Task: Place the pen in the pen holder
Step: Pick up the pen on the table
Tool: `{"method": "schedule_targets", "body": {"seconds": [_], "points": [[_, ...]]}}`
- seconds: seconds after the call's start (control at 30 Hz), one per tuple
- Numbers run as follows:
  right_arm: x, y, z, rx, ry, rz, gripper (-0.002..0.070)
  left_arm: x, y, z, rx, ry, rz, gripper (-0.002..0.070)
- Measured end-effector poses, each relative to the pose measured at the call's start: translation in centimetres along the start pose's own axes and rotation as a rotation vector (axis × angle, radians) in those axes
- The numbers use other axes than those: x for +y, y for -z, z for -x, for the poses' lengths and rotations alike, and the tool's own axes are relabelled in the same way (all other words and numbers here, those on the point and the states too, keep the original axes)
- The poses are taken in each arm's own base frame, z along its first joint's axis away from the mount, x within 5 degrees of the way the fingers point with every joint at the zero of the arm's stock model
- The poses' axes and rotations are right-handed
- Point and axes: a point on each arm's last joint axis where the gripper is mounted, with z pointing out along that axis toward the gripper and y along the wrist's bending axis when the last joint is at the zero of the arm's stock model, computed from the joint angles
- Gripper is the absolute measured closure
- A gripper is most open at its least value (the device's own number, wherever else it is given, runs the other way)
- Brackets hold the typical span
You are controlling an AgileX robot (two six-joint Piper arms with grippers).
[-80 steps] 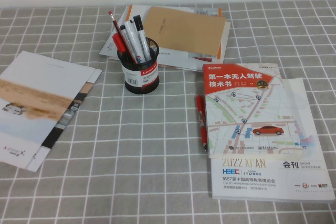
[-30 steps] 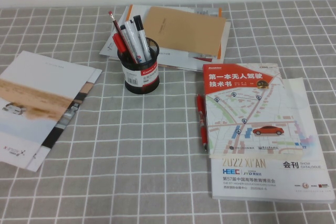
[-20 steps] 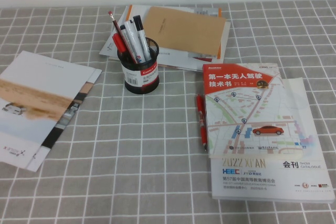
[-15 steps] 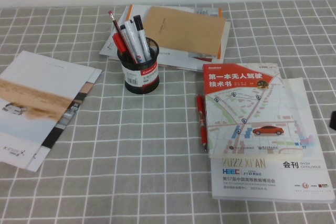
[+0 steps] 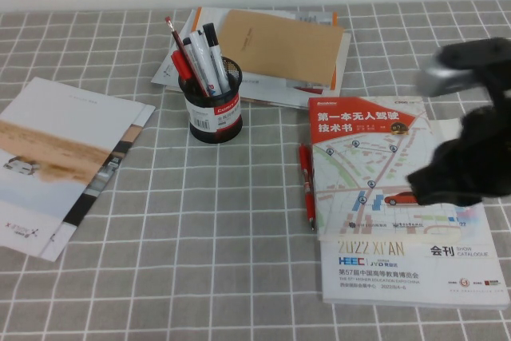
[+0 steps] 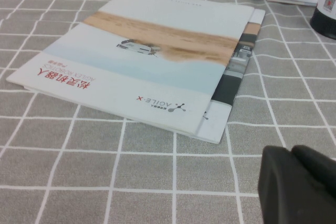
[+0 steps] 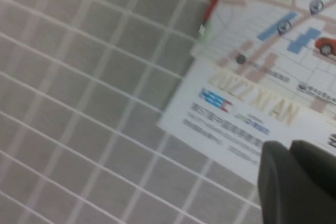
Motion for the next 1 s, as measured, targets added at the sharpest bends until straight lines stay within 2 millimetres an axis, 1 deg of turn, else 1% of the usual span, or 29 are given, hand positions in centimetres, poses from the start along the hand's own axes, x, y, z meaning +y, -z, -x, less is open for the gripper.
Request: {"method": "schedule_targets", "body": {"seconds": [0.13, 0.2, 0.3, 0.4, 0.47, 0.57, 0.8, 1.0], "points": [[1.5, -2.0, 2.8, 0.164, 0.082, -0.107, 0.0688, 0.0, 0.0, 0.0, 0.000, 0.000, 0.000, 0.0678], [2.2, -3.0, 4.1, 0.209, 0.121, -0.138, 0.0689, 0.0, 0.0, 0.0, 0.000, 0.000, 0.000, 0.0678], [3.2, -4.6, 6.4, 0.213, 0.178, -0.185, 0.0688, 0.0, 0.0, 0.0, 0.000, 0.000, 0.000, 0.0678], [3.9, -6.4, 7.7, 0.227, 0.201, -0.206, 0.0689, 0.0, 0.0, 0.0, 0.000, 0.000, 0.000, 0.0678], [4.4, -7.5, 8.4, 0.232, 0.206, -0.207, 0.0689, 0.0, 0.0, 0.0, 0.000, 0.000, 0.000, 0.0678], [4.6, -9.6, 9.3, 0.250, 0.200, -0.206, 0.0689, 0.0, 0.0, 0.0, 0.000, 0.000, 0.000, 0.0678], [4.9, -15.0, 10.6, 0.316, 0.166, -0.163, 0.0689, 0.0, 0.0, 0.0, 0.000, 0.005, -0.002, 0.0678], [5.5, -17.2, 11.8, 0.311, 0.157, -0.107, 0.0689, 0.0, 0.0, 0.0, 0.000, 0.006, -0.003, 0.0678]]}}
